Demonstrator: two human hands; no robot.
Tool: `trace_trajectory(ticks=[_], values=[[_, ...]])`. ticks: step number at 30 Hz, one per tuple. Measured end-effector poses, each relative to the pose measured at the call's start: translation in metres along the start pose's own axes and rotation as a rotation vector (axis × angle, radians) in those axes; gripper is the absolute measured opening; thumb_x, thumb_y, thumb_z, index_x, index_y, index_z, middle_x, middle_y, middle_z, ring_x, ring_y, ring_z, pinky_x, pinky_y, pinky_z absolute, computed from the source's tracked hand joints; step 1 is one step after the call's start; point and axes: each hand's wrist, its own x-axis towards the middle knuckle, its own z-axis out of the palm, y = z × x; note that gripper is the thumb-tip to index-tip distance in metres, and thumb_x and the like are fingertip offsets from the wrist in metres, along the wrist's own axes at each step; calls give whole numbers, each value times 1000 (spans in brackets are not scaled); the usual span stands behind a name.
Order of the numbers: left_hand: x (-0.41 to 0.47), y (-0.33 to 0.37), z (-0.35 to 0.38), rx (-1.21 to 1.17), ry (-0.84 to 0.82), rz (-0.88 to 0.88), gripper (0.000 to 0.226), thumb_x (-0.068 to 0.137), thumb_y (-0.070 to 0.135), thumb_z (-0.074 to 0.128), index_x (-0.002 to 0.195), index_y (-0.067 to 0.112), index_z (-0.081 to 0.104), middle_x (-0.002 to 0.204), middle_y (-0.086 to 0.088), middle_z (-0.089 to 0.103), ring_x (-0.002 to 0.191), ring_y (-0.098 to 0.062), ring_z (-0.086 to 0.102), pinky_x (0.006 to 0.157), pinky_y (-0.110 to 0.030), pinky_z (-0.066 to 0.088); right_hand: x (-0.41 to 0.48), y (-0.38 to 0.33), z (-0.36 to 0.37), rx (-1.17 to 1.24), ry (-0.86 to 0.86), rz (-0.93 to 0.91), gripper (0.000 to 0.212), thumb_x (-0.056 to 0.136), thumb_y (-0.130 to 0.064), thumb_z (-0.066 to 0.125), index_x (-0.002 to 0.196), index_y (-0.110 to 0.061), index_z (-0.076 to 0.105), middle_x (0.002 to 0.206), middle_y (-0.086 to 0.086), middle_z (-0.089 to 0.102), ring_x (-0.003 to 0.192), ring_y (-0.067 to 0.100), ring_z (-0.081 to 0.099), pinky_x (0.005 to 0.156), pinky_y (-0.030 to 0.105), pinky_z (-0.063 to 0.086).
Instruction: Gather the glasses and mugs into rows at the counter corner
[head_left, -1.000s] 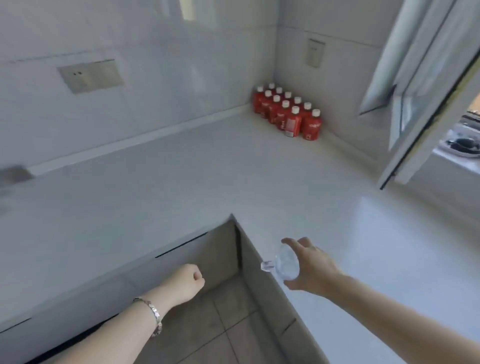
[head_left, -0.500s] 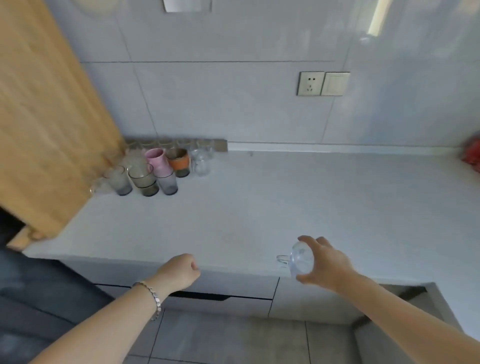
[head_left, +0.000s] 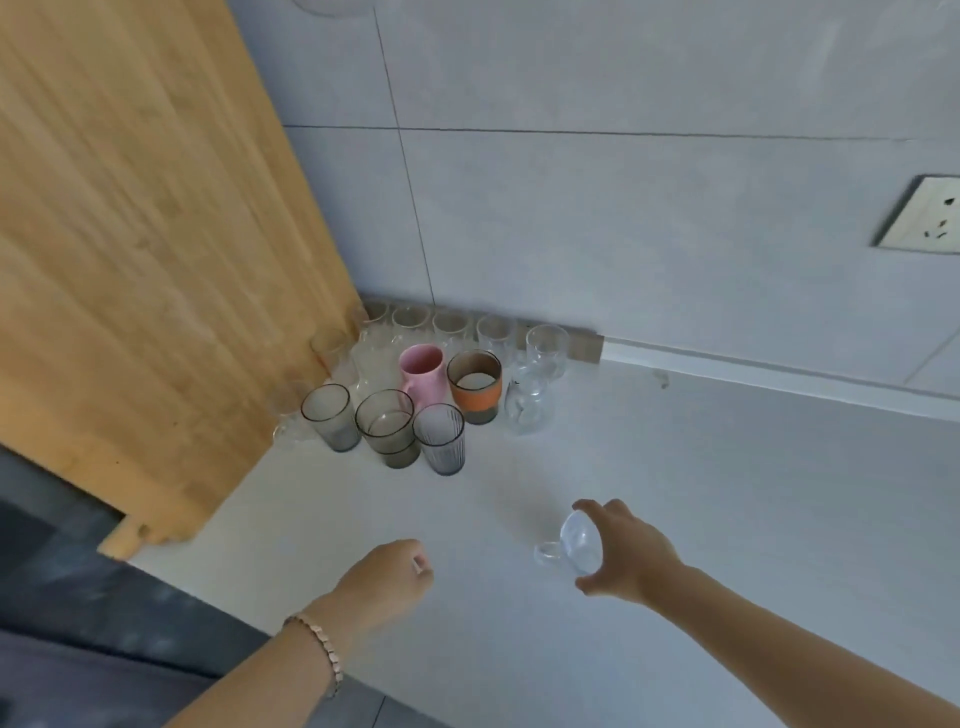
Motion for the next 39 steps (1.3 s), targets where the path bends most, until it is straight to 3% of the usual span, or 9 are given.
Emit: trace_trajectory(ticks=[5, 14, 18, 20, 22, 24, 27, 33, 39], values=[[41, -8, -31, 2, -2, -15, 6, 92, 25, 45, 88, 23, 49, 117, -5, 62, 101, -22, 58, 86, -30, 46, 75, -37, -18, -92, -37, -114, 84, 68, -25, 76, 138, -33, 30, 134, 3, 33, 117, 26, 51, 85, 32, 50], [98, -39, -61, 30, -74, 79, 6, 90, 25, 45, 85, 22, 49, 102, -4, 61, 102, -23, 60, 87, -31, 47, 133, -65, -14, -225, -115, -163, 84, 70, -14, 75, 137, -37, 31, 137, 2, 32, 122, 23, 44, 85, 32, 52], [110, -55, -77, 91, -147, 176, 6, 91, 26, 45, 87, 22, 46, 116, -6, 63, 101, -22, 57, 82, -29, 43, 123, -69, -1, -48, -55, -36, 100, 72, -9, 71, 147, -36, 10, 153, 2, 13, 139, 25, 26, 101, 33, 46], [117, -63, -84, 113, -165, 213, 6, 91, 26, 44, 89, 22, 47, 118, -6, 62, 104, -23, 57, 82, -30, 42, 118, -79, 9, 179, 17, 177, 114, 69, -27, 77, 149, -29, -4, 154, 8, 4, 138, 32, 30, 104, 37, 43], [121, -71, -87, 135, -185, 235, 13, 92, 26, 43, 95, 19, 52, 120, -6, 61, 109, -24, 57, 87, -31, 44, 120, -95, 18, 352, 128, 452, 120, 65, -46, 79, 149, -20, -3, 147, 16, 18, 125, 36, 48, 99, 40, 45], [123, -80, -90, 169, -217, 248, 21, 92, 27, 42, 104, 16, 55, 122, -5, 60, 112, -24, 56, 90, -32, 44, 126, -110, 28, 371, 223, 604, 108, 69, -44, 78, 147, -14, 10, 136, 18, 31, 112, 38, 56, 93, 40, 48], [127, -92, -92, 199, -232, 276, 11, 92, 27, 42, 95, 20, 50, 123, -4, 60, 113, -23, 55, 90, -32, 44, 132, -125, 40, 346, 280, 556, 92, 72, -29, 75, 144, -17, 18, 133, 14, 35, 112, 37, 55, 92, 40, 50], [126, -99, -96, 218, -229, 316, 6, 92, 27, 42, 90, 23, 46, 101, 3, 52, 105, -19, 55, 93, -33, 44, 142, -133, 36, 278, 209, 469, 101, 70, -27, 75, 148, -21, 10, 137, 10, 32, 117, 34, 51, 95, 37, 46], [115, -80, -101, 178, -195, 308, 7, 93, 25, 42, 89, 21, 46, 111, -4, 59, 100, -20, 54, 91, -32, 44, 144, -131, 30, 280, 199, 485, 109, 75, -30, 74, 147, 0, -2, 143, 15, 28, 131, 30, 41, 104, 35, 40]])
